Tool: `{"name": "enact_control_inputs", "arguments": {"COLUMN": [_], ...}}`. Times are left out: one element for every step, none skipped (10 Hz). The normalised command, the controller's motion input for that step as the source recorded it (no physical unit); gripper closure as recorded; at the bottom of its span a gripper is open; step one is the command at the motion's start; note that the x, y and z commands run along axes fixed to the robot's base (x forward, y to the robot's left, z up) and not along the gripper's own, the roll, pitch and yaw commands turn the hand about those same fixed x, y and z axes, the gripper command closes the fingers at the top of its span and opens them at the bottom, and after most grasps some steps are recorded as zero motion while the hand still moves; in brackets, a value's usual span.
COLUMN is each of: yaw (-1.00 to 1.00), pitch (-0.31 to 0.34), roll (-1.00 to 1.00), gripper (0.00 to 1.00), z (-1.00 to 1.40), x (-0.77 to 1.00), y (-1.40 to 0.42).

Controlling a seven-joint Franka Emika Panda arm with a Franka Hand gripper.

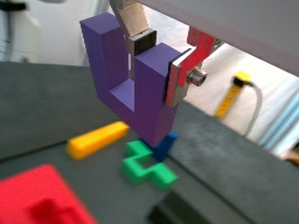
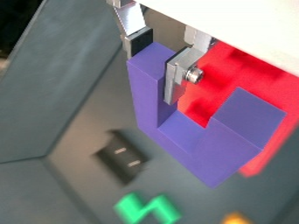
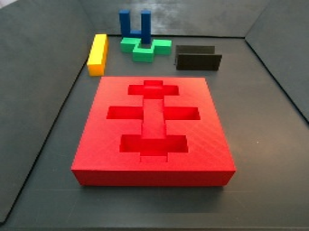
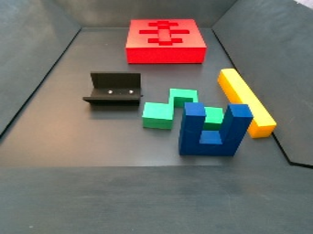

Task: Pick up the purple object. Move up. Place the purple object on the fixture. Regrasp the purple object. Move to above the board. Insert the purple object.
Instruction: Move to above the board.

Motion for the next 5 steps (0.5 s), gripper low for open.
{"name": "enact_control_inputs", "arguments": {"yaw": [0.01,0.01,0.01,0.02,0.01], "pitch": [0.033,0.038,0.035,0.009,-0.011], "roll": [-1.0,-1.0,-1.0,-1.0,-1.0], "gripper": [1.0,1.0,1.0,1.0,1.0], "z": [0.11,0.03,0.02,0.02,0.01], "x": [-0.64,-0.27,-0.17,-0.12,-0.1], "y": [-0.53,-0.15,-0.09,-0.04,0.0]}}
